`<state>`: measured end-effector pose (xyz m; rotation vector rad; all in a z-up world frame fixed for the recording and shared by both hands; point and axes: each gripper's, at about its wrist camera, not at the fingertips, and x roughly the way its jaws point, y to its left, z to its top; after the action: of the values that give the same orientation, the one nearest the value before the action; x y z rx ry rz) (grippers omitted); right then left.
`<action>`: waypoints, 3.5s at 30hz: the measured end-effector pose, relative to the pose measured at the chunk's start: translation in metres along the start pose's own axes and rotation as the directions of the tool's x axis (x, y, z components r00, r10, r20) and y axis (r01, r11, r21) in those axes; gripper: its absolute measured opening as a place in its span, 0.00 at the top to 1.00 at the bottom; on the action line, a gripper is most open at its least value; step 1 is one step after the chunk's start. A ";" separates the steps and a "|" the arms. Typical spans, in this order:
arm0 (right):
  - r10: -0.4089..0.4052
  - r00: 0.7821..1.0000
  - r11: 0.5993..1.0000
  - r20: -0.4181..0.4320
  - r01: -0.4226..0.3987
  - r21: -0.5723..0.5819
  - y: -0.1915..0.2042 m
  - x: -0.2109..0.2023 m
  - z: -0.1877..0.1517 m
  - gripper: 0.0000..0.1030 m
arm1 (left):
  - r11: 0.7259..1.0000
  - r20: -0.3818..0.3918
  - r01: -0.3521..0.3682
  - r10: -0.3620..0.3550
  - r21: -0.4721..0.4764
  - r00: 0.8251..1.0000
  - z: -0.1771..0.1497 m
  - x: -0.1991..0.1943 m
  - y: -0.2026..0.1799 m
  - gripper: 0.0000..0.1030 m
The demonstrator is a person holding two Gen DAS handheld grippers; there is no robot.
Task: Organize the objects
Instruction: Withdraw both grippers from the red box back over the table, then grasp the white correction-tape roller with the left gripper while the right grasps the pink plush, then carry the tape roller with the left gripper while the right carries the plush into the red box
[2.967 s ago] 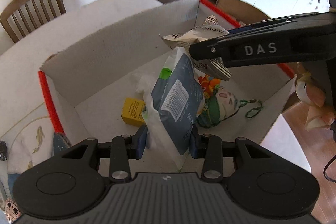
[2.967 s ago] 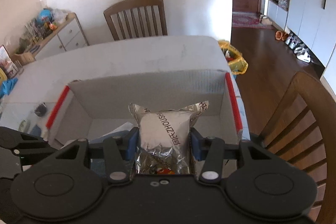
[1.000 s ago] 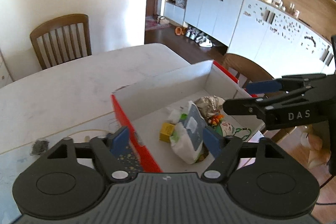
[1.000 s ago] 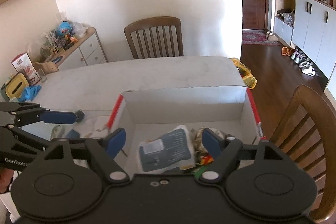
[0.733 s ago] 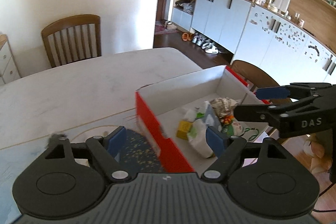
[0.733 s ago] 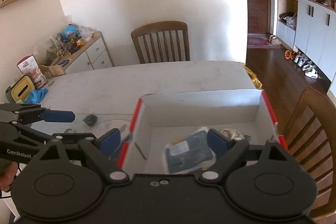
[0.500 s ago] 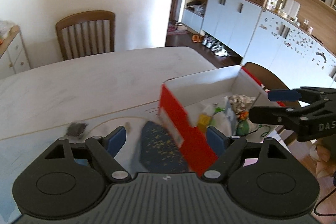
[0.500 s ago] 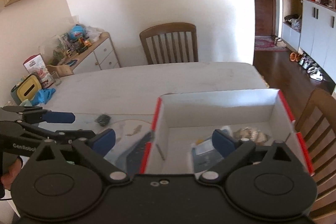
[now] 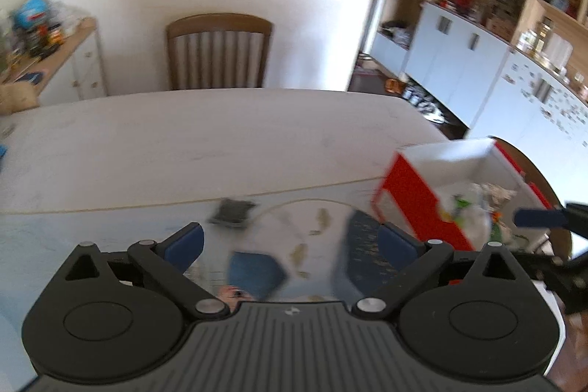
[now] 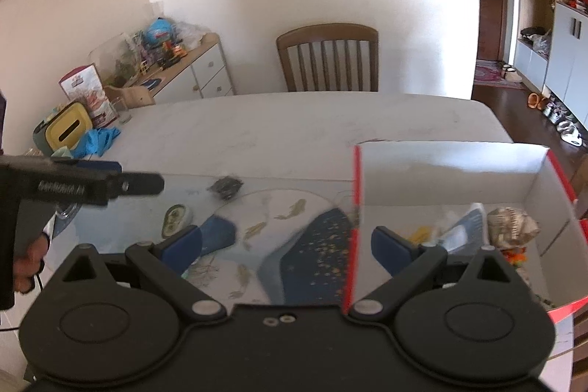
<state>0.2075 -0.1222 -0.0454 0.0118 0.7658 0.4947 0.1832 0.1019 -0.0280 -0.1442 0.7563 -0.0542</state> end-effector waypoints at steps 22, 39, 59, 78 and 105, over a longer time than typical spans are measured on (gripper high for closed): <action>0.033 0.990 0.987 -0.140 -0.055 -0.150 0.103 0.096 -0.011 0.05 | 0.985 -0.147 -0.169 0.164 -0.019 0.975 -0.036 0.081 0.100 0.02; 0.075 0.962 0.973 -0.261 -0.129 -0.193 0.128 0.170 -0.026 0.10 | 0.989 -0.200 -0.142 0.131 -0.045 0.971 -0.054 0.124 0.100 0.02; 0.077 0.953 0.959 -0.292 -0.150 -0.239 0.136 0.207 -0.033 0.29 | 0.987 -0.145 -0.160 0.157 -0.010 0.977 -0.061 0.124 0.081 0.39; 0.111 0.962 0.960 -0.249 -0.168 -0.224 0.130 0.192 -0.015 0.51 | 0.980 -0.149 -0.189 0.178 -0.066 0.973 -0.050 0.104 0.112 0.48; -0.028 0.998 0.992 -0.059 0.021 -0.123 0.047 0.047 0.007 0.50 | 0.996 -0.074 -0.056 0.061 0.069 0.995 -0.013 0.013 0.006 0.48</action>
<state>0.2212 -0.0588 -0.0622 -0.1274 0.7928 0.5201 0.1837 0.1047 -0.0469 -0.0570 0.8335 -0.0296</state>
